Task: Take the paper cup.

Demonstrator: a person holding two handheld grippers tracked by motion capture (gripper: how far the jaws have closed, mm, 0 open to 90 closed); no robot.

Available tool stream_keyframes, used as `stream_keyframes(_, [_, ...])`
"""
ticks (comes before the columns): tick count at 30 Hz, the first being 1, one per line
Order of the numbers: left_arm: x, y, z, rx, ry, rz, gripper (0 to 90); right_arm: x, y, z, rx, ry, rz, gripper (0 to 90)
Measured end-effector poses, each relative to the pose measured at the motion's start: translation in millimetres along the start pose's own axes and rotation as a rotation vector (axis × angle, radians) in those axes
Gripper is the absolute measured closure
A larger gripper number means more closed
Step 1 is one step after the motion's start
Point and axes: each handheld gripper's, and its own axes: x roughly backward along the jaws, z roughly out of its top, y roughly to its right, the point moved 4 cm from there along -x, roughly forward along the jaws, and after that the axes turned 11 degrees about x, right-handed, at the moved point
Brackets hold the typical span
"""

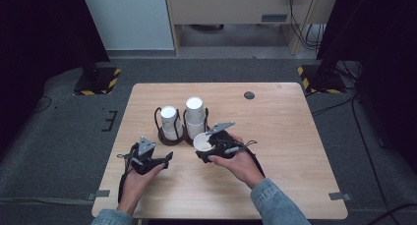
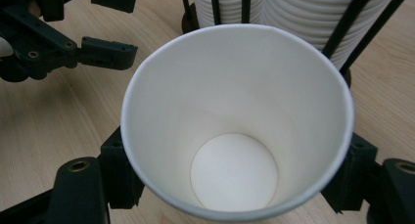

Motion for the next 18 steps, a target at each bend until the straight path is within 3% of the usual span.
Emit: stream_keyframes(18, [4.2, -11.4, -3.1, 0.022, -0.014, 0.013, 7.4, 24.8, 29.4, -15.5, -0.058, 0.020, -0.062, 26.4])
